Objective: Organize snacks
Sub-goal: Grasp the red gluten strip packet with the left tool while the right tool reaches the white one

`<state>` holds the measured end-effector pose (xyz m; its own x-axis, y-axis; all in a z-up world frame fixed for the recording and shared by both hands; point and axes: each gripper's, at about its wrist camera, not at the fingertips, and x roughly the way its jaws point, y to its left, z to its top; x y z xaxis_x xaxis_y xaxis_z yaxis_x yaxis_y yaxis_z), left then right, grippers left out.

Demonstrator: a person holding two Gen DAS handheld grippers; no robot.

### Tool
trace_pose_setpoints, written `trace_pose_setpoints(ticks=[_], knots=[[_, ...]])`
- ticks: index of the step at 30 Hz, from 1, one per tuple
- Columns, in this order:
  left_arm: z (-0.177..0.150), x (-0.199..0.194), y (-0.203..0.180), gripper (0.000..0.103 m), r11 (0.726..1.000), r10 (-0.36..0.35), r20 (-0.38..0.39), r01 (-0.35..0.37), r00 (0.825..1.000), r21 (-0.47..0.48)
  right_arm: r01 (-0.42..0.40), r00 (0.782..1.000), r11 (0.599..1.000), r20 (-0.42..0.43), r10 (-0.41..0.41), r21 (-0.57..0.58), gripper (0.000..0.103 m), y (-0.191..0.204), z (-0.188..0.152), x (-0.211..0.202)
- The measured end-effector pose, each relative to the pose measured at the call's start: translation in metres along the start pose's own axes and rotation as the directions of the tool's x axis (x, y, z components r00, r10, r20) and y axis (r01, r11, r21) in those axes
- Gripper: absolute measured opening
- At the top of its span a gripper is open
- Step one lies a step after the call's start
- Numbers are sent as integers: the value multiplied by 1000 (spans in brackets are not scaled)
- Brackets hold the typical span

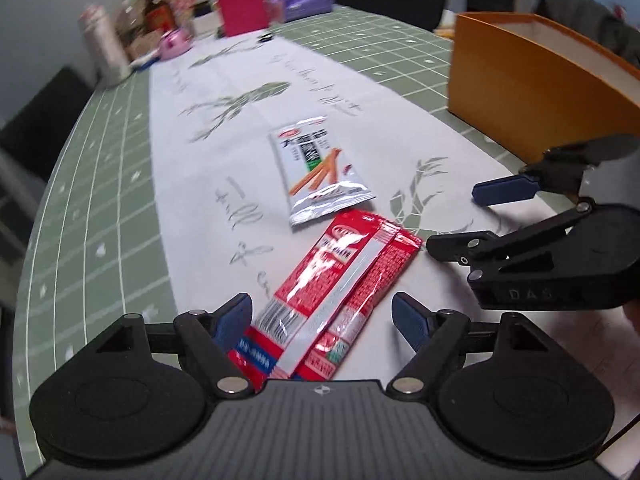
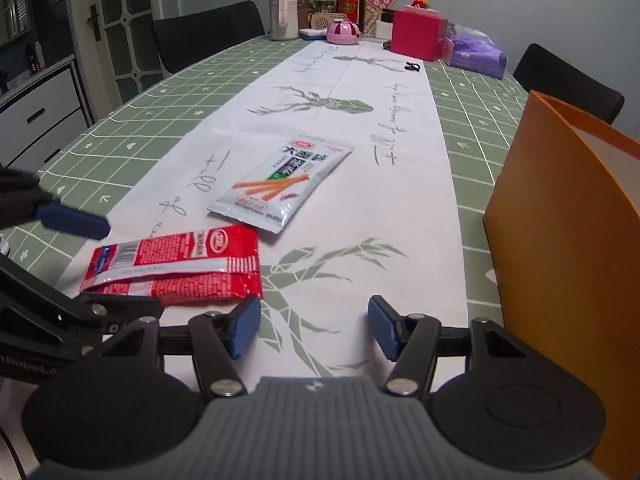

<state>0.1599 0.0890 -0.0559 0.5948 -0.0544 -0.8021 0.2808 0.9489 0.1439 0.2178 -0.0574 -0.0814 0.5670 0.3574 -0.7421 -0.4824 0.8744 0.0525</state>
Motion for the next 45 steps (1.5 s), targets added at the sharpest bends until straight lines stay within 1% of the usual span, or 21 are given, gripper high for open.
trace_pose_setpoints(ticks=[2, 5, 8, 10, 11, 13, 14, 16, 18, 21, 23, 25, 29, 31, 34, 35, 38, 40, 41, 43, 45], knots=[[1, 8, 4, 93, 1000, -22, -8, 22, 1000, 2, 1, 1000, 1000, 2, -1, 2, 59, -1, -1, 0], [1, 18, 12, 94, 997, -61, -29, 59, 998, -41, 1, 1000, 1000, 1, -1, 7, 59, -2, 0, 0], [-2, 20, 19, 94, 992, -87, -19, 84, 996, -98, 6, 1000, 1000, 3, -6, 17, 58, -3, 3, 1], [-3, 19, 19, 94, 990, -79, -19, 77, 997, -119, 7, 1000, 1000, 13, -7, 24, 58, -3, 6, 2], [-3, 17, 19, 92, 988, -71, -27, 67, 997, -137, 6, 1000, 1000, 19, -6, 26, 58, -2, 8, 3], [-3, 14, 21, 83, 982, -45, -44, 36, 998, -187, 5, 999, 1000, 34, -5, 24, 57, 0, 13, 6], [-3, 13, 24, 80, 975, -30, -57, 17, 998, -220, 4, 999, 1000, 39, -5, 24, 57, 2, 15, 7], [-5, 10, 30, 78, 957, 15, -85, -39, 996, -289, -1, 999, 1000, 43, -1, 29, 55, 4, 22, 12], [-9, 8, 41, 76, 932, 53, -102, -86, 993, -352, -9, 999, 999, 50, 6, 47, 55, 6, 29, 16], [-14, 5, 58, 74, 891, 107, -120, -149, 987, -428, -17, 998, 996, 66, 12, 85, 70, 11, 42, 24], [-17, 5, 68, 75, 868, 126, -120, -168, 985, -468, -21, 998, 995, 68, 15, 97, 71, 18, 52, 32], [-19, 5, 74, 75, 852, 136, -111, -174, 984, -495, -3, 998, 996, 60, -3, 91, 74, 25, 59, 44], [-18, 6, 75, 75, 852, 148, -108, -182, 983, -491, 47, 998, 997, 46, -50, 61, 78, 38, 67, 64], [-17, 7, 74, 76, 854, 153, -108, -186, 982, -487, 45, 998, 996, 48, -48, 72, 85, 40, 71, 71], [-16, 8, 73, 78, 855, 159, -109, -192, 981, -482, 52, 998, 996, 33, -55, 76, 89, 42, 72, 80], [-16, 9, 73, 78, 855, 159, -109, -192, 981, -482, 62, 997, 996, 38, -64, 58, 88, 44, 71, 81], [-16, 8, 73, 78, 857, 154, -111, -188, 982, -480, 59, 997, 998, 50, -60, 32, 83, 46, 66, 76], [-16, 7, 71, 78, 861, 147, -113, -183, 983, -475, 52, 997, 998, 53, -53, 22, 70, 44, 61, 68], [-15, 7, 68, 78, 865, 142, -113, -179, 983, -469, 49, 997, 999, 55, -50, 19, 66, 43, 58, 64], [-15, 7, 64, 78, 871, 134, -112, -171, 985, -460, 37, 998, 999, 51, -38, 11, 62, 41, 49, 54], [-15, 6, 59, 78, 876, 126, -113, -164, 986, -453, 33, 998, 999, 51, -33, 1, 61, 38, 36, 42]])
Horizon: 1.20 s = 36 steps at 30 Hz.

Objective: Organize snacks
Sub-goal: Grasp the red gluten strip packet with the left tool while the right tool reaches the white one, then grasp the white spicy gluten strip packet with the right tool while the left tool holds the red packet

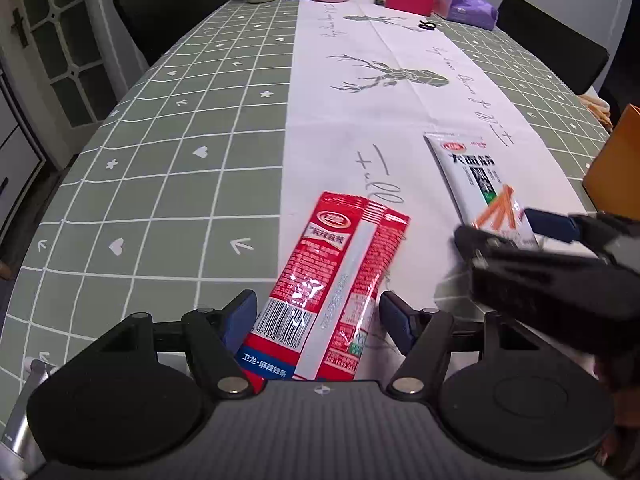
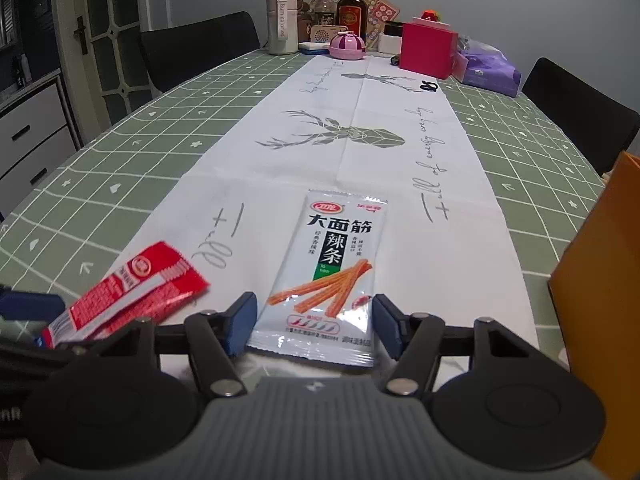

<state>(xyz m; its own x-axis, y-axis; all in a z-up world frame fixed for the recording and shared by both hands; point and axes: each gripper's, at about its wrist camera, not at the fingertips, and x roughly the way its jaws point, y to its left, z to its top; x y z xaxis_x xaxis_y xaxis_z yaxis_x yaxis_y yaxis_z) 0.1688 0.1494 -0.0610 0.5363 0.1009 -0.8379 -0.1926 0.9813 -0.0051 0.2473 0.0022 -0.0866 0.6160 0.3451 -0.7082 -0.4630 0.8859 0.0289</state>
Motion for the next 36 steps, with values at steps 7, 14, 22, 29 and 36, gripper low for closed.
trace_pose_setpoints(ticks=[7, 14, 22, 29, 36], knots=[[-11, -9, -15, 78, 998, -41, -20, 42, 999, 37, -49, 999, 998, -24, 48, -47, 61, -16, -48, -52], [-25, -18, -31, 80, 992, -85, -34, 87, 996, 88, -74, 994, 994, -85, 67, -83, 62, -32, -81, -93], [-36, -23, -46, 86, 981, -129, -4, 128, 992, 143, -23, 998, 995, -53, 18, -101, 67, -31, -89, -105], [-37, -19, -47, 92, 973, -168, 39, 160, 985, 167, -17, 999, 999, -34, 19, 44, 84, -43, -74, -92], [-42, -17, -57, 96, 955, -151, 59, 130, 987, 268, 9, 999, 999, -46, -7, 47, 74, -41, -74, -80]])
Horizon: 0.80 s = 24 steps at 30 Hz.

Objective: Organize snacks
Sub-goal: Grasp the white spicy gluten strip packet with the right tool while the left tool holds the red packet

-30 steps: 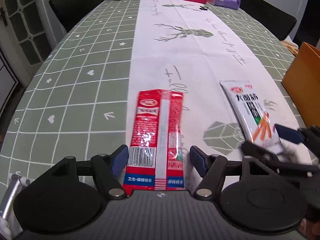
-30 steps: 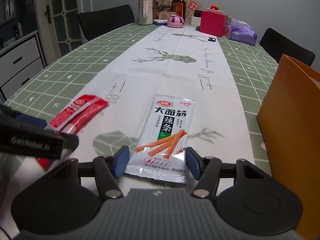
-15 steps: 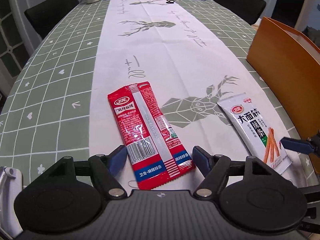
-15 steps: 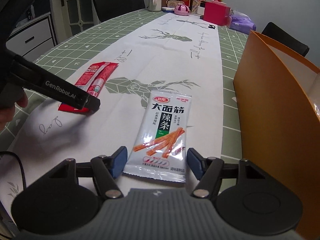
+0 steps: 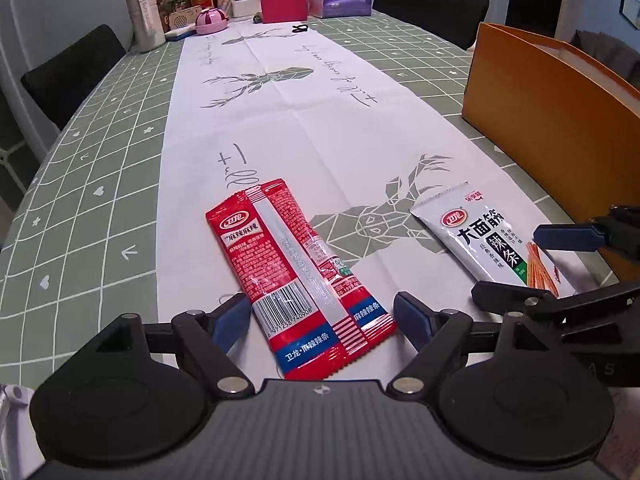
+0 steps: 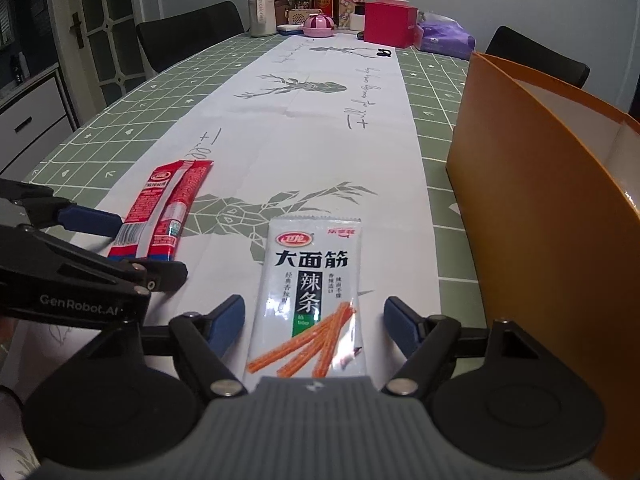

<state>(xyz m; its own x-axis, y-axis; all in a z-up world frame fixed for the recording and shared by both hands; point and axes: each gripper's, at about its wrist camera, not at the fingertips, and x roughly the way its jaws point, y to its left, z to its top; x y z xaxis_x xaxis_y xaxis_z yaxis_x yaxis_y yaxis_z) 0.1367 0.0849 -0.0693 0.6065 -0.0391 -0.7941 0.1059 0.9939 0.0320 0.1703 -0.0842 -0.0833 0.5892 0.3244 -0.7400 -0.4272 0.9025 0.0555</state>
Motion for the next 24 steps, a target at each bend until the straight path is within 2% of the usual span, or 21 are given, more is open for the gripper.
trace_pose_setpoints(ticks=[3, 6, 10, 12, 18, 23, 24], knots=[[1, 2, 5, 96, 1000, -18, -7, 17, 1000, -23, 6, 1000, 1000, 5, -6, -20, 74, 2, -1, 0], [0, 1, 5, 92, 999, -19, -3, 19, 1000, -26, -3, 1000, 999, 18, 4, -33, 69, 5, -2, -1], [0, 0, 5, 86, 999, -30, 3, 30, 1000, -24, -13, 999, 999, 34, 15, -48, 53, 9, -2, -2], [1, -1, 4, 78, 999, -35, 7, 35, 999, -19, -15, 999, 998, 37, 17, -58, 52, 10, -2, -3], [1, -2, 4, 68, 999, -42, 10, 43, 999, -21, -28, 999, 997, 28, 30, -69, 49, 13, -1, -3], [2, -5, 14, 58, 994, -78, 17, 79, 997, -80, -55, 998, 997, 17, 56, -50, 48, 10, 0, -5], [2, -5, 15, 53, 993, -77, 16, 78, 997, -90, -60, 998, 997, 14, 61, -45, 47, 9, 1, -6]])
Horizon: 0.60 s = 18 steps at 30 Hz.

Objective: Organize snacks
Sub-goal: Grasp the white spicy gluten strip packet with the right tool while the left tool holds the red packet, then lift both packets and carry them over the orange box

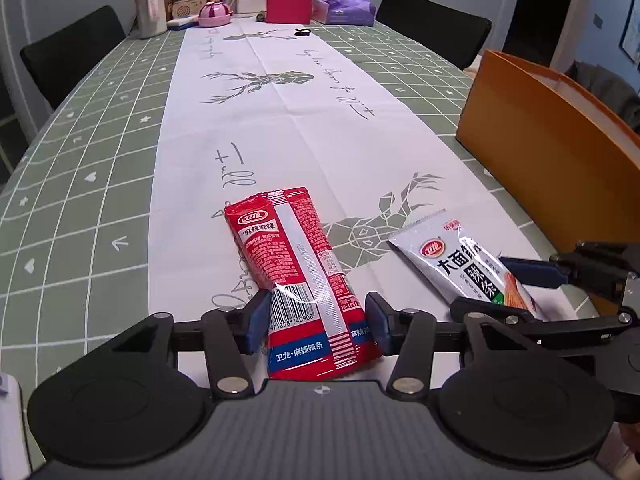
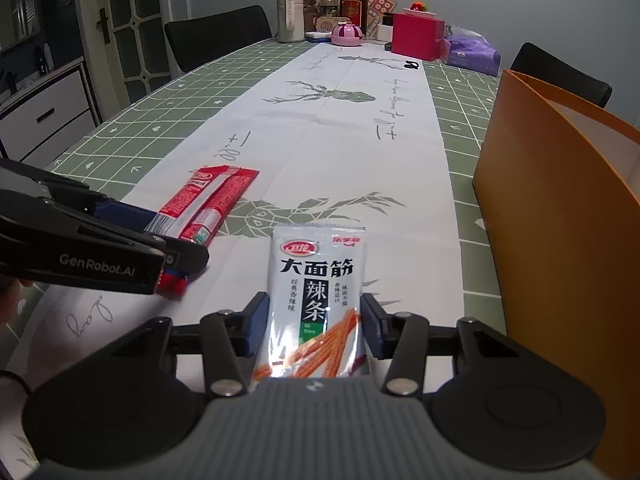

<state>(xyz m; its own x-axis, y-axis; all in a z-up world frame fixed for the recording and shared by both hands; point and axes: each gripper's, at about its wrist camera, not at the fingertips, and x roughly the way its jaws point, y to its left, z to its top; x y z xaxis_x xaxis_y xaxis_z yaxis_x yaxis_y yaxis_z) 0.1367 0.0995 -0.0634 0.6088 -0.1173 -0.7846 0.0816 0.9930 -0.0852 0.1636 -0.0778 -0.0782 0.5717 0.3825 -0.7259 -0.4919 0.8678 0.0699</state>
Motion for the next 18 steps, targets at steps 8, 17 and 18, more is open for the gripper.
trace_pose_setpoints(ticks=[8, 17, 18], knots=[[4, -10, -7, 42, 1000, -12, 0, 12, 1000, -20, -25, 1000, 1000, 1, 25, 13, 46, -6, 1, -12], [16, -38, -29, 41, 999, -25, -17, 26, 1000, 39, -75, 997, 997, 13, 74, 5, 46, -12, 11, -37], [19, -40, -32, 41, 998, -21, -33, 22, 999, 52, -71, 997, 997, -1, 71, -13, 46, -11, 14, -39]])
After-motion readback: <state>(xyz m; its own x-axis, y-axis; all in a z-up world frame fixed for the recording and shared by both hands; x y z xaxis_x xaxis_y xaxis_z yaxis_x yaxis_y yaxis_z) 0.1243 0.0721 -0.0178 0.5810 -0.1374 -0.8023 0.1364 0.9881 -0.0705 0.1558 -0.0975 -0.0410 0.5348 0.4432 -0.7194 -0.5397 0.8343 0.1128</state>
